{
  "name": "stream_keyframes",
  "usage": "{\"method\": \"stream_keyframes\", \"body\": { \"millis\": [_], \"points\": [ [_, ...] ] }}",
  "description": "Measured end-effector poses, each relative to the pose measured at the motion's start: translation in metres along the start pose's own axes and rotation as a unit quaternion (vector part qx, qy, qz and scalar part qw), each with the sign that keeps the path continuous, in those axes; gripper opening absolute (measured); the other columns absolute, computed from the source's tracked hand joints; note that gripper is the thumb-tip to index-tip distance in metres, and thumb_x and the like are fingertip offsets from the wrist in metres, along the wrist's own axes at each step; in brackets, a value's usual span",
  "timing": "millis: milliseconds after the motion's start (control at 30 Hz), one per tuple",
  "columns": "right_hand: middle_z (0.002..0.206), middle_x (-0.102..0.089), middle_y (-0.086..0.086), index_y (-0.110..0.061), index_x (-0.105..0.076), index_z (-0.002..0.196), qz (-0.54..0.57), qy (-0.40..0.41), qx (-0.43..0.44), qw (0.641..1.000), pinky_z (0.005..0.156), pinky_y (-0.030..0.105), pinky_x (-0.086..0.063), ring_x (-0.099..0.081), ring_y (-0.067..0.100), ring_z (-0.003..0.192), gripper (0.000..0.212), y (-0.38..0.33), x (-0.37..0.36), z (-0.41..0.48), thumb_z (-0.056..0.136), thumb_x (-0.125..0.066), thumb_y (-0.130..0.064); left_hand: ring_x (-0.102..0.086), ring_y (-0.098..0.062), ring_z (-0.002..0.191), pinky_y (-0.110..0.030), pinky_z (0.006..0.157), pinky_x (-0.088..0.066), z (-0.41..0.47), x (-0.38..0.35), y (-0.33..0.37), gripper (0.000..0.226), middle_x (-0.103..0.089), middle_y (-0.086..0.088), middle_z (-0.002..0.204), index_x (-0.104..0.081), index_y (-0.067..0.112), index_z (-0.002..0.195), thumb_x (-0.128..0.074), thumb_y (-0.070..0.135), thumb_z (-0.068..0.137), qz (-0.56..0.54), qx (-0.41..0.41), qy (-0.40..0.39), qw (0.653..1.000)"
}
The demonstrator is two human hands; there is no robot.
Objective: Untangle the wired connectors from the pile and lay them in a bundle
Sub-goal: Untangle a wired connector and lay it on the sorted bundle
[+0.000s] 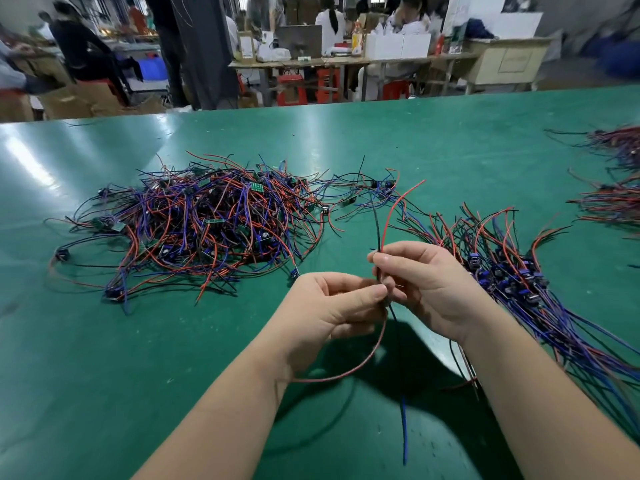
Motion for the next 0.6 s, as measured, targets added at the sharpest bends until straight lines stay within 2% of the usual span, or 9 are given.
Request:
{"method": "stream_keyframes", "body": {
  "millis": [133, 233, 367, 500, 600],
  "points": [
    [0.059, -0.063, 0.005, -0.003, -0.065, 0.073, -0.012, 0.014, -0.009, 1.0, 0.042, 0.014, -0.037, -0.048, 0.007, 0.043, 0.017, 0.003, 0.002, 0.002, 0.06, -0.071, -0.012, -0.064, -0.005, 0.061, -0.019, 0.06, -0.053, 0.001, -0.002, -0.005, 0.017, -0.073, 0.003, 0.075, -0.078, 0.023, 0.075, -0.077, 0.032, 0.061, 0.023, 0.017, 0.027, 0.999],
    [0.058, -0.065, 0.004, -0.004, -0.065, 0.073, 0.005, 0.055, 0.008, 0.998, 0.042, 0.013, -0.04, -0.053, 0.006, 0.044, 0.014, -0.002, 0.01, 0.004, 0.063, -0.069, -0.012, -0.067, -0.01, 0.06, -0.022, 0.058, -0.055, 0.002, 0.0, -0.007, 0.009, -0.072, -0.004, 0.073, -0.074, 0.013, 0.071, -0.079, 0.019, 0.067, 0.049, 0.037, 0.034, 0.998],
    [0.058, -0.066, 0.003, -0.005, -0.065, 0.075, 0.028, 0.132, 0.032, 0.99, 0.044, 0.013, -0.044, -0.059, 0.008, 0.049, 0.003, -0.01, 0.03, 0.007, 0.077, -0.066, -0.004, -0.067, -0.008, 0.061, -0.021, 0.06, -0.055, -0.003, -0.007, -0.013, 0.009, -0.073, -0.003, 0.073, -0.07, 0.011, 0.081, -0.077, 0.014, 0.077, 0.143, 0.089, -0.032, 0.985],
    [0.056, -0.067, 0.003, -0.005, -0.065, 0.077, 0.01, 0.185, 0.067, 0.98, 0.045, 0.012, -0.045, -0.064, 0.009, 0.052, 0.011, -0.017, 0.044, 0.005, 0.082, -0.063, 0.006, -0.065, -0.005, 0.056, -0.017, 0.055, -0.051, -0.009, -0.012, -0.019, 0.01, -0.07, 0.003, 0.062, -0.067, 0.013, 0.079, -0.077, 0.012, 0.078, 0.197, 0.134, -0.081, 0.968],
    [0.055, -0.067, 0.001, -0.006, -0.066, 0.077, -0.034, 0.207, 0.081, 0.974, 0.043, 0.011, -0.043, -0.066, 0.008, 0.053, 0.011, -0.019, 0.048, 0.004, 0.081, -0.066, 0.004, -0.065, -0.005, 0.056, -0.017, 0.054, -0.051, -0.01, -0.01, -0.021, 0.011, -0.069, 0.003, 0.062, -0.067, 0.014, 0.078, -0.078, 0.013, 0.077, 0.218, 0.148, -0.086, 0.961]
  ]
}}
Point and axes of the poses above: each hand's wrist, its own z-axis towards the middle knuckle, its own x-axis out of the back of the hand, y = z × x, the point moved 4 cm from there along z, towards the middle knuckle
